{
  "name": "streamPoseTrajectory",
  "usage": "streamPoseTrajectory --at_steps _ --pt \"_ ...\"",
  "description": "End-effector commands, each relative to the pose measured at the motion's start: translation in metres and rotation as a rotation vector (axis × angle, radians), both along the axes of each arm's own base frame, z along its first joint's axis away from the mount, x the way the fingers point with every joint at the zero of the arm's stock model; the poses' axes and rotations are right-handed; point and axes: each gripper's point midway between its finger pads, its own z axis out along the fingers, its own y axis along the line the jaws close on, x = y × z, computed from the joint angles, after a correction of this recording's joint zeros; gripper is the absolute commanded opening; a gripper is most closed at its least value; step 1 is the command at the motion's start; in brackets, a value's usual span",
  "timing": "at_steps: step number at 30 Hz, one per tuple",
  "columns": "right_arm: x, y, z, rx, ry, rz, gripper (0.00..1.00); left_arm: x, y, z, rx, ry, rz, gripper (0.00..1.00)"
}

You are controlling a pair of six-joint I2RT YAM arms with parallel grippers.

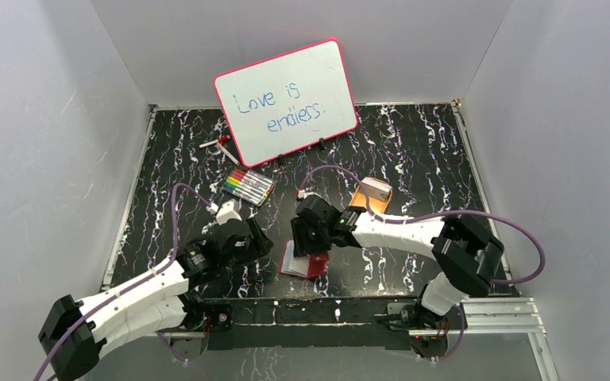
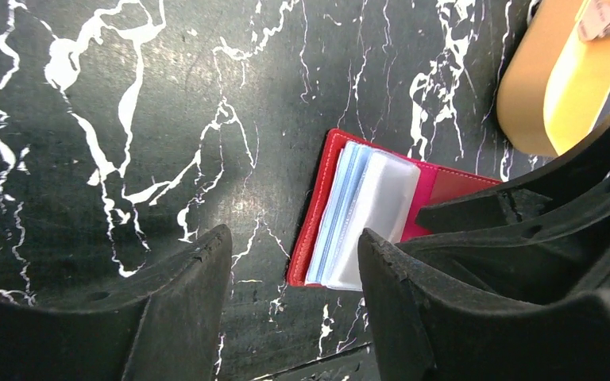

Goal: Put the credit cards into the card holder
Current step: Open the card holder at the center of the board.

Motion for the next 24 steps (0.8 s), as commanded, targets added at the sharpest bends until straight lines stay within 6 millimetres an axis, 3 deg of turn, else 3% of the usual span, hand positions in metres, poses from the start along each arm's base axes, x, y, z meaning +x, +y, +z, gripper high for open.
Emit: streamPoseTrajectory --at_steps 1,6,18,24 --pt "-0.007 -0.016 -0.002 0.019 0.011 -0.044 0.56 0.000 -0.016 -0.003 -0.014 0.006 -0.076 0.57" --pt "-0.009 -0.030 -0.009 0.000 0.003 -0.082 0.62 -0.001 -0.033 -0.010 -0.027 0.039 -0.142 0.58" --pt "-0.018 -0.064 -0.028 0.072 -0.028 -0.138 0.58 -0.003 -0.054 -0.035 -0.025 0.145 -0.241 0.61" --pt "-0.018 -0.072 -0.020 0.103 -0.062 -0.141 0.59 0.002 -0.063 -0.034 -0.069 0.154 -0.275 0.61"
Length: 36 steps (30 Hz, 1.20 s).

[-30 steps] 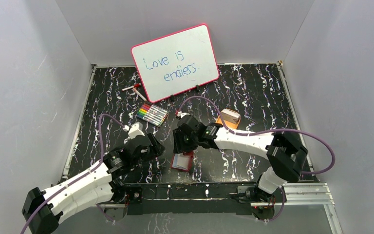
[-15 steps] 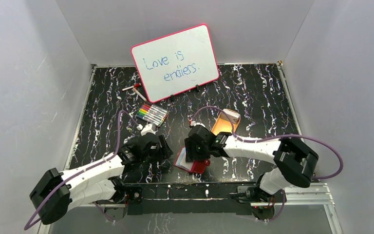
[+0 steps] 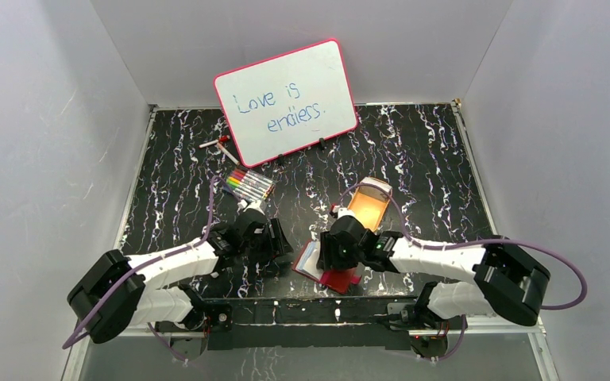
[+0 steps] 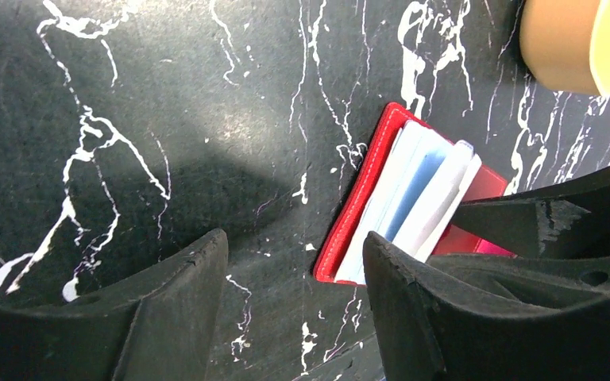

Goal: Put the credit cards into the card holder
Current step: Open the card holder at the center of the board.

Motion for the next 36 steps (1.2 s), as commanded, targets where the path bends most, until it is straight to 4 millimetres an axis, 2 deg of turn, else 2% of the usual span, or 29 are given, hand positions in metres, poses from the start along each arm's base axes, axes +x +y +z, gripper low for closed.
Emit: streamPoseTrajectory --at_steps 1,4,7,20,24,28,36 --pt "0.007 0.000 0.019 0.061 -0.062 -0.019 0.60 0.006 -0.013 0.012 -0.048 -0.018 -0.048 0.61" --pt "0.009 -0.003 0.037 0.093 -0.088 -0.043 0.60 0.010 -0.012 0.015 -0.047 -0.035 -0.045 0.61" --pt "0.008 -0.011 0.043 0.085 -0.076 -0.086 0.60 0.012 -0.011 0.015 -0.045 -0.039 -0.044 0.61" --pt "0.000 -0.044 -0.002 -0.046 0.049 -0.201 0.59 0.008 -0.001 0.021 -0.053 -0.049 -0.022 0.61" --pt "0.002 -0.038 -0.010 -0.050 0.054 -0.163 0.56 0.005 0.002 0.024 -0.062 -0.054 -0.018 0.61" --pt "0.004 -0.025 -0.018 -0.040 0.060 -0.095 0.50 0.002 0.007 0.023 -0.052 -0.048 -0.011 0.61" --pt "0.017 0.016 -0.019 0.013 0.016 0.076 0.44 -0.004 0.019 0.021 -0.033 -0.047 0.014 0.62"
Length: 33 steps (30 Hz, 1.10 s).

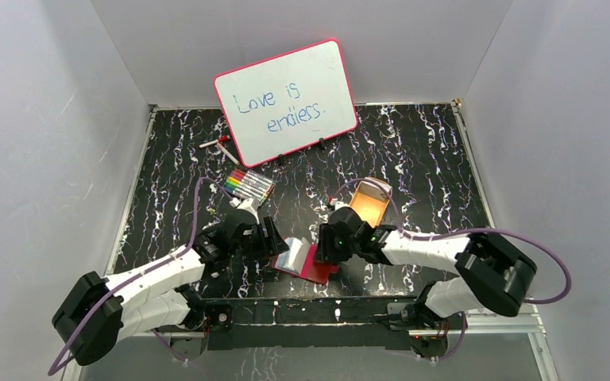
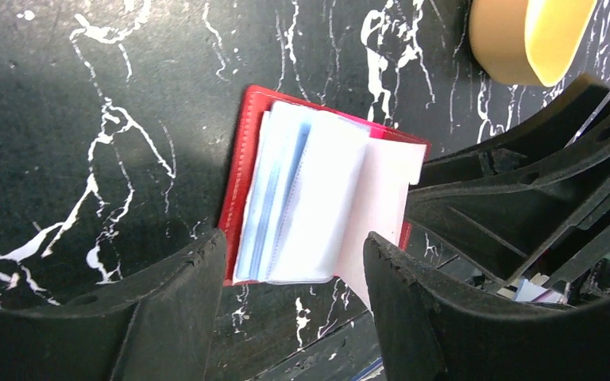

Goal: Put the credit cards into the card holder
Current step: Open the card holder at the center of the board.

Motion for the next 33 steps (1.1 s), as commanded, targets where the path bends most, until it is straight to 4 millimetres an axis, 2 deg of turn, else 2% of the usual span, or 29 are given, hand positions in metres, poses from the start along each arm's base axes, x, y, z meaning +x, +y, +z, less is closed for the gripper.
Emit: streamPoseTrajectory --at_steps 1,8,14,20,28,33 --pt "0.003 0.010 -0.018 -0.051 -0.029 0.135 0.43 -0.005 0.015 -0.008 0.039 0.022 0.034 0.62" --pt "0.025 0.031 -0.027 -0.091 -0.086 0.265 0.41 -0.005 0.028 -0.013 0.068 0.029 0.099 0.61" --pt "0.033 0.035 -0.027 -0.077 -0.086 0.280 0.41 -0.003 0.044 -0.018 0.117 0.054 0.184 0.61" --pt "0.031 0.030 -0.028 -0.064 -0.078 0.270 0.41 -0.002 0.041 -0.021 0.079 0.069 0.194 0.62" --pt "0.027 0.030 -0.030 -0.047 -0.068 0.272 0.41 -0.005 0.019 -0.025 0.001 0.113 0.125 0.60" --pt "0.028 0.031 -0.028 -0.044 -0.070 0.274 0.41 -0.001 0.024 -0.014 -0.007 0.072 0.149 0.59"
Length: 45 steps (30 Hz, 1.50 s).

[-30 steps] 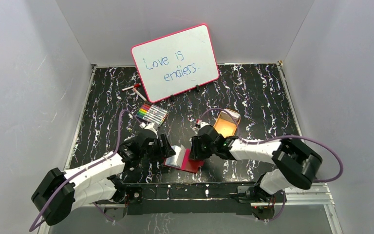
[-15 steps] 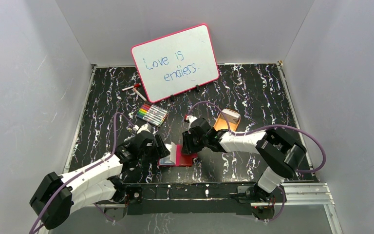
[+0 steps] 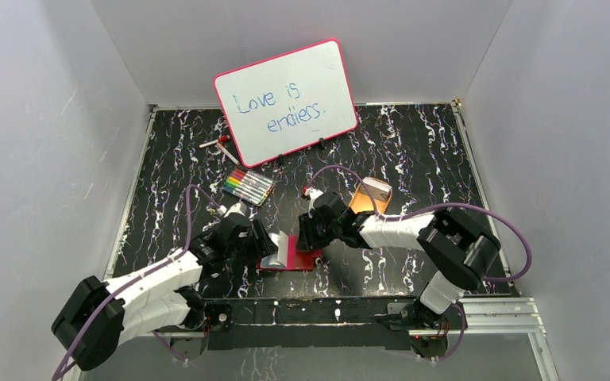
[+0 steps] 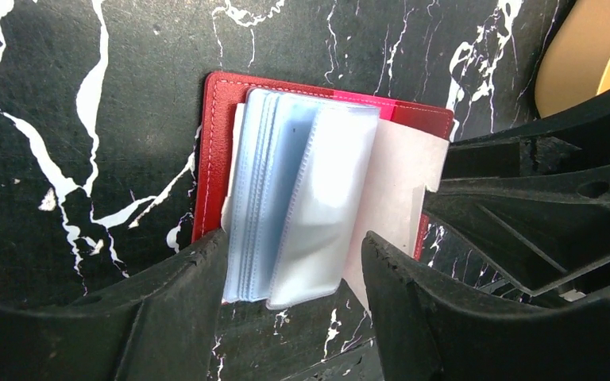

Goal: Put the credit cards into the card holder
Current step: Open the card holder at the center of the board.

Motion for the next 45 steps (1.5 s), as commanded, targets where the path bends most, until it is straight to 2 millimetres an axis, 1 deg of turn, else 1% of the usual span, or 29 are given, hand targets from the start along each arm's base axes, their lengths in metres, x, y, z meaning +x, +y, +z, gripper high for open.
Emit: streamPoseTrajectory --at_steps 1,6,8,11,15,17,20,27,32,37,40,42,45 --pt "-0.009 -0.027 -0.029 -0.121 0.030 -0.005 0.41 0.004 0.001 0.013 -0.022 -0.043 0.018 0.59" --pt "-0.009 -0.027 -0.028 -0.122 0.029 -0.007 0.41 0.010 0.013 0.030 0.005 -0.105 0.055 0.60" --pt "-0.008 -0.028 -0.029 -0.121 0.029 -0.008 0.41 0.011 0.012 0.034 -0.005 -0.118 0.050 0.61" --pt "-0.009 -0.027 -0.030 -0.121 0.033 -0.008 0.41 0.011 0.006 0.034 -0.026 -0.116 0.030 0.60" --pt "-0.009 -0.026 -0.030 -0.119 0.035 -0.008 0.40 0.010 -0.001 0.026 -0.032 -0.091 0.006 0.60" --pt "-0.009 -0.026 -0.030 -0.118 0.036 -0.006 0.40 0.010 -0.002 0.019 -0.021 -0.072 0.004 0.60" --pt "-0.009 -0.026 -0.030 -0.118 0.038 -0.006 0.40 0.010 -0.005 0.016 -0.033 -0.067 -0.002 0.60" --pt "-0.011 -0.027 -0.032 -0.118 0.045 -0.005 0.40 0.010 -0.005 0.009 -0.025 -0.052 -0.006 0.60" --pt "-0.012 -0.027 -0.032 -0.114 0.050 -0.006 0.40 0.006 0.002 0.000 0.009 -0.027 0.011 0.59" --pt "-0.013 -0.027 -0.032 -0.112 0.051 -0.004 0.40 0.006 0.009 0.004 0.026 -0.049 0.027 0.60" --pt "-0.013 -0.026 -0.032 -0.109 0.053 -0.005 0.40 0.003 0.004 0.000 0.007 -0.032 0.000 0.61" --pt "-0.014 -0.026 -0.033 -0.105 0.059 -0.004 0.40 -0.004 -0.005 -0.008 -0.018 0.011 -0.042 0.60" --pt "-0.015 -0.023 -0.032 -0.088 0.069 -0.004 0.40 -0.007 -0.021 -0.010 -0.083 0.033 -0.091 0.59"
